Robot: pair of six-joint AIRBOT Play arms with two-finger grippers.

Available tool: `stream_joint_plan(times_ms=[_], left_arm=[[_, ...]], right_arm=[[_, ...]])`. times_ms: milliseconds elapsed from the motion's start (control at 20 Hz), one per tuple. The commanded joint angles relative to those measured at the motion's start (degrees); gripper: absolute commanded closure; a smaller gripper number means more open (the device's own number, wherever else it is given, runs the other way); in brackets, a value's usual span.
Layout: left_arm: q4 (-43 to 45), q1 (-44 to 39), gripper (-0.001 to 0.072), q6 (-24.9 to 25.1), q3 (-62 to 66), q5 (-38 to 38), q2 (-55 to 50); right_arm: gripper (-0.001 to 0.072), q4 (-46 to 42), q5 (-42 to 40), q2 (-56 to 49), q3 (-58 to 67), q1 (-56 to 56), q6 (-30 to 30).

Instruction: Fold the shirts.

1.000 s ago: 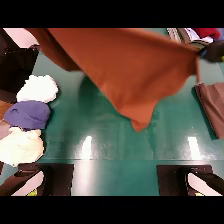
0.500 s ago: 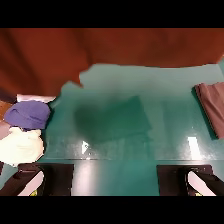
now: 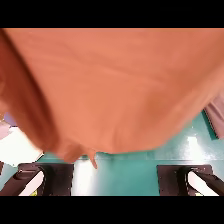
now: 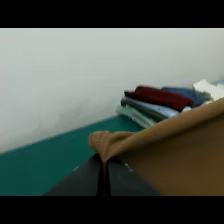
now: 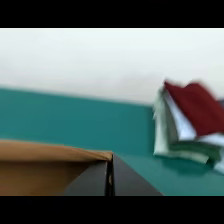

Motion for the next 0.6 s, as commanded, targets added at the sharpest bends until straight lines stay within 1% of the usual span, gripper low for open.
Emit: stream_joint_plan(times_ms=[0,100,200,300,400,550], left_arm=[[3.4,0.0,0.0685,-1.3,-15.8,-2.4,-2.1],[6.8,0.0,0.0685,-1.3,-23.6,-1.7,-6.3],[9.0,0.0,0.0684,-1.2,-28.9,2.2,-12.6],[9.1,0.0,0.0684,0.9,-30.5,8.0,-19.7],[8.7,0.0,0.0684,1.4,-30.5,14.8,-26.9],[7.7,0.0,0.0684,2.2,-30.5,23.0,-33.4]], right_arm=[[0.0697,0.1,7.4,-12.0,0.9,4.3,0.0],[0.0697,0.1,10.2,-20.3,0.9,6.3,0.0],[0.0697,0.1,10.3,-28.7,0.9,7.6,0.0],[0.0697,0.1,8.0,-35.8,0.9,8.4,0.1],[0.0697,0.2,4.1,-41.6,0.9,8.7,0.9],[0.0697,0.3,-0.1,-46.8,0.9,8.7,2.1]])
